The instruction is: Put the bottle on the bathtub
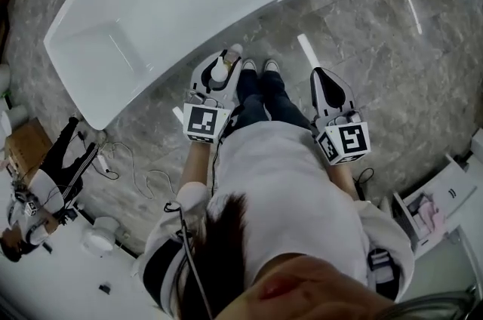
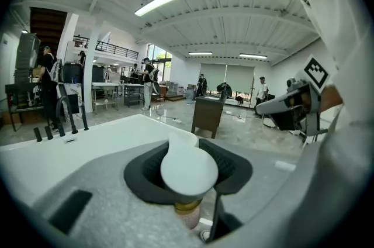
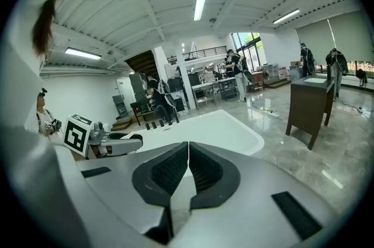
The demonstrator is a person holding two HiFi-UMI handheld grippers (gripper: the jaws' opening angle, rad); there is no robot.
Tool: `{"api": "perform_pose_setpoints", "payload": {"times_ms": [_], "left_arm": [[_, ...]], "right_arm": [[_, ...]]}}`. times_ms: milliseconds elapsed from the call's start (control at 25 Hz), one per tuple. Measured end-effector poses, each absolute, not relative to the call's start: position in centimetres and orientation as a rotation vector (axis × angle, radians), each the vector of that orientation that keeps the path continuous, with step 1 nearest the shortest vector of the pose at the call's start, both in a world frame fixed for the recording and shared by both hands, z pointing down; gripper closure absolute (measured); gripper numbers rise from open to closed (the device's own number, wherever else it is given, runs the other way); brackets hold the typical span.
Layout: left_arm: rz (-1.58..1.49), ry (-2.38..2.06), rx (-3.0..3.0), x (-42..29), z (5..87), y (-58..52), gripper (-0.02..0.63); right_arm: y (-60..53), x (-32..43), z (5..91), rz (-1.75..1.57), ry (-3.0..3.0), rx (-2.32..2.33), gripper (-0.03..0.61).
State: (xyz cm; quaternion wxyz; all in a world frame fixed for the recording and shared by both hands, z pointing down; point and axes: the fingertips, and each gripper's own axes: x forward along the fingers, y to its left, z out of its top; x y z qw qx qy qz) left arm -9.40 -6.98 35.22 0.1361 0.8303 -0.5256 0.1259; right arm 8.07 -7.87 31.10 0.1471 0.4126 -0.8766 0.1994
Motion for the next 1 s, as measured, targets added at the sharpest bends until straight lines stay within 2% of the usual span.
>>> {"api": "perform_pose_setpoints", "payload": {"times_ms": [560,1000], "left_arm": [[0.466,-1.268,2.463,-5.3,46.2,-7.9,0.474],[0.572,-1.147,2.484,-4.0,57.9,-9.1,0.476]], "right_arm": [[-4.9,8.3,40.3,0.801,-2.388,1.216,0.565],[-3.1,8.2,46.8,0.9,-2.286,1.226,0.565]]}}
